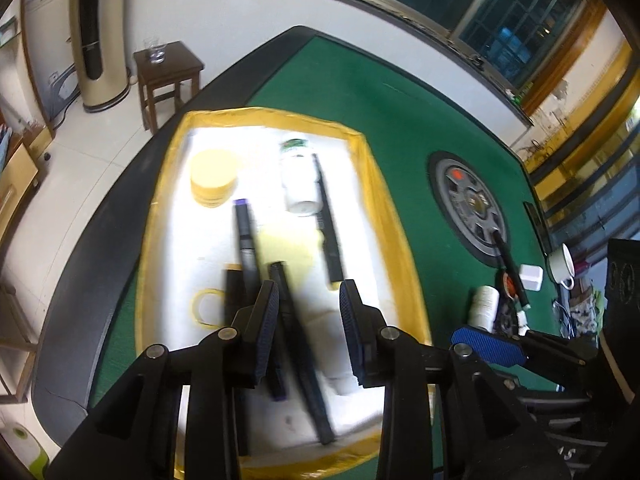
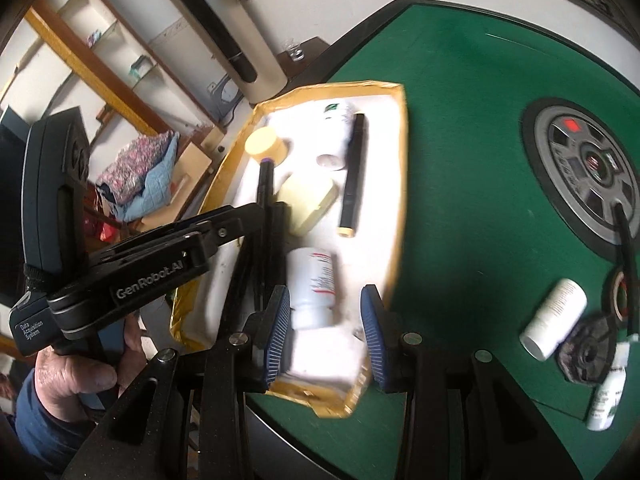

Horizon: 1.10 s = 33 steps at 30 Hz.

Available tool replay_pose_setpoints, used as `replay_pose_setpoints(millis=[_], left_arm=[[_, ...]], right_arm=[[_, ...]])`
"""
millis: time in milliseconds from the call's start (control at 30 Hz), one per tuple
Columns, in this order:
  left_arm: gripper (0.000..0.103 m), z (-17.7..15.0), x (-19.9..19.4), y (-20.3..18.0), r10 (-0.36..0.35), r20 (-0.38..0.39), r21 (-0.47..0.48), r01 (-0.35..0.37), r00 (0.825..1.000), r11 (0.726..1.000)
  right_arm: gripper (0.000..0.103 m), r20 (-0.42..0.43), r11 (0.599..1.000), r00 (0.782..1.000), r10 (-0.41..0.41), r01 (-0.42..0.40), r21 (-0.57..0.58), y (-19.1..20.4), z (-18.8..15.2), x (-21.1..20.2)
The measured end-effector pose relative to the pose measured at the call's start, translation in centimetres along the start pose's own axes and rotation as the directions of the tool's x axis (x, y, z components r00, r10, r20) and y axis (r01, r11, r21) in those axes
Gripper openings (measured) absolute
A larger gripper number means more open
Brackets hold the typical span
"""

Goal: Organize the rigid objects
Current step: 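Open both tools to release the marker and bottle in the tray, then grasp a white pill bottle with the left tool while the right tool grasps a green-labelled bottle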

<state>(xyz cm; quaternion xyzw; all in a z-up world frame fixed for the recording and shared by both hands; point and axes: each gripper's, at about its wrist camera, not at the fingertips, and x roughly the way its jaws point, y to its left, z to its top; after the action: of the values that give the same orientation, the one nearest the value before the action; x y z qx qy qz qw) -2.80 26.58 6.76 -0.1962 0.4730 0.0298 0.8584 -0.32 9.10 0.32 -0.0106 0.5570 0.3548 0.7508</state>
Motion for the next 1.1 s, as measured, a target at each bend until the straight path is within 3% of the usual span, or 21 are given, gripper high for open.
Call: replay_pose_setpoints(millis=[333,500,700,933,1100], left_arm=[[0.029,-1.5,0.6,-8.3,-0.042,-0.034,0.133,0.046,0.999,0.99],[0.029,-2.9,1.8,-12.8,-0.066,-0.086,0.215,0.084,0.994,0.973],[0.029,-4.3,4.4,-17.9,-0.104,-0.189,0.306,0.16,0.976,0.938],[0.029,-4.3,8.3,-21.3,-0.067,-0.254,0.359,0.158,0.965,0.92],[0.03,-3.6,10.4,-22.1,-0.021,-0.249,0.381,0.118,0.968,0.917]], right_arm=[[0.033,0.059,0.99,0.998,-0.015,0.006,0.139,-6.4,-2.8,-4.7],[0.033,0.083,0.973,0.996,-0.036,0.015,0.23,-10.7,-5.0,-7.2],[0.033,0.119,0.941,0.991,-0.061,0.017,0.338,-15.0,-7.7,-9.9],[0.033,0.12,0.912,0.988,-0.102,0.044,0.408,-19.3,-10.1,-12.6],[0.033,0.116,0.893,0.985,-0.128,0.063,0.446,-21.9,-11.2,-13.9]])
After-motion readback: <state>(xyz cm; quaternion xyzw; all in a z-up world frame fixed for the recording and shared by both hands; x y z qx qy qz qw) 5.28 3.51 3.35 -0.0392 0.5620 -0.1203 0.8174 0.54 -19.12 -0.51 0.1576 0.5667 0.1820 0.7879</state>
